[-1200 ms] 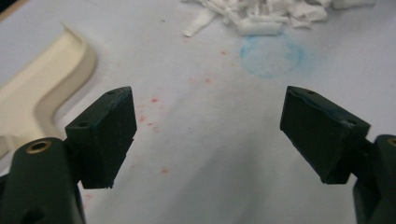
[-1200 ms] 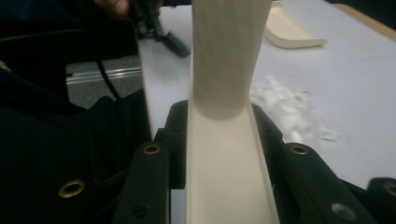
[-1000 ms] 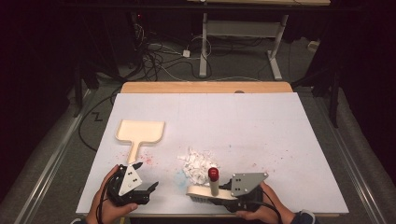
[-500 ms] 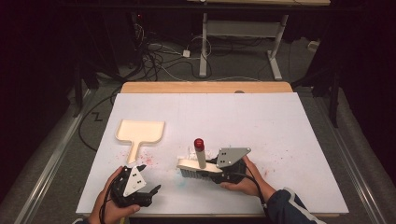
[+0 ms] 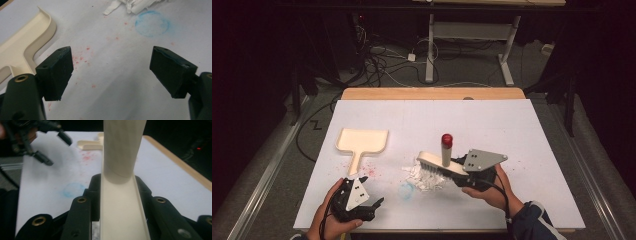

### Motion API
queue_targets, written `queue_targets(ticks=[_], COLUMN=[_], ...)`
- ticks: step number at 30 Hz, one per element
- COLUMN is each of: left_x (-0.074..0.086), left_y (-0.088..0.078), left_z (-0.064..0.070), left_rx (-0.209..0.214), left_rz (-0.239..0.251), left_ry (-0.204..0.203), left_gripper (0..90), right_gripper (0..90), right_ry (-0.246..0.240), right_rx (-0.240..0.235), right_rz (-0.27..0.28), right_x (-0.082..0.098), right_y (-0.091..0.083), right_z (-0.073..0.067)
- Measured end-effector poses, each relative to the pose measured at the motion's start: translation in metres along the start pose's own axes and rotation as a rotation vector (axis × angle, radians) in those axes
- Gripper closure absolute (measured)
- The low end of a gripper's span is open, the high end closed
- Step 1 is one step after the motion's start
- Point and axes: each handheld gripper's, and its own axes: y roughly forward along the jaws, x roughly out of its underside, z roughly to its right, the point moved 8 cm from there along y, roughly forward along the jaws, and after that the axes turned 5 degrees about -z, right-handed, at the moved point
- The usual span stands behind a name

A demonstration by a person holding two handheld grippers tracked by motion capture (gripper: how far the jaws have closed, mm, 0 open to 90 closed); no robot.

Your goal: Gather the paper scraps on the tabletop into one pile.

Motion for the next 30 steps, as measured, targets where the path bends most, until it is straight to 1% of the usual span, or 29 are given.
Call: queue_targets(ticks=[3, 4, 6, 9, 10, 13, 14, 16, 18, 20, 22, 24, 25, 27, 29, 30], left_x=[-0.001, -0.001, -0.001, -0.001, -0.002, -0.001, -0.001, -0.001, -0.001, 0.000, -0.001, -0.001, -0.001, -0.001, 0.000, 0.000], left_y=[0.000, 0.001, 0.002, 0.002, 0.002, 0.003, 0.003, 0.004, 0.004, 0.004, 0.004, 0.004, 0.004, 0.004, 0.004, 0.004], left_z=[0.000, 0.000, 0.001, 0.001, 0.002, 0.002, 0.002, 0.003, 0.003, 0.003, 0.003, 0.004, 0.004, 0.004, 0.004, 0.004], left_rx=[-0.001, 0.000, 0.002, 0.004, 0.005, 0.008, 0.009, 0.009, 0.011, 0.012, 0.013, 0.014, 0.014, 0.016, 0.017, 0.017], left_rz=[0.001, -0.001, -0.004, -0.006, -0.004, -0.008, -0.010, -0.010, -0.010, -0.012, -0.011, -0.012, -0.011, -0.009, -0.010, -0.013], left_ry=[0.002, 0.003, 0.003, 0.007, 0.005, 0.008, 0.008, 0.010, 0.009, 0.009, 0.010, 0.012, 0.013, 0.012, 0.011, 0.011], left_gripper=[18.0, 18.0, 18.0, 18.0, 18.0, 18.0, 18.0, 18.0, 18.0, 18.0, 18.0, 18.0, 18.0, 18.0, 18.0, 18.0], right_gripper=[67.7, 67.7, 67.8, 67.7, 67.8, 67.7, 67.8, 67.8, 67.8, 67.7, 67.8, 67.8, 67.8, 67.8, 67.8, 67.8], right_ry=[0.045, 0.064, 0.083, 0.107, 0.110, 0.117, 0.116, 0.116, 0.113, 0.072, 0.065, 0.048, 0.042, 0.037, 0.029, 0.037], right_rx=[0.063, 0.092, 0.159, 0.251, 0.272, 0.301, 0.308, 0.305, 0.281, 0.287, 0.258, 0.246, 0.241, 0.237, 0.257, 0.258], right_rz=[0.012, 0.010, -0.017, -0.064, -0.082, -0.110, -0.120, -0.129, -0.123, -0.131, -0.114, -0.109, -0.097, -0.097, -0.090, -0.083], right_x=[0.002, 0.005, 0.014, 0.028, 0.032, 0.042, 0.045, 0.047, 0.046, 0.041, 0.035, 0.029, 0.026, 0.023, 0.021, 0.021], right_y=[-0.008, -0.009, -0.007, 0.004, 0.009, 0.025, 0.031, 0.042, 0.050, 0.057, 0.064, 0.069, 0.070, 0.072, 0.068, 0.065], right_z=[0.017, 0.023, 0.035, 0.045, 0.047, 0.049, 0.048, 0.043, 0.035, 0.025, 0.014, 0.007, 0.004, 0.002, 0.005, 0.008])
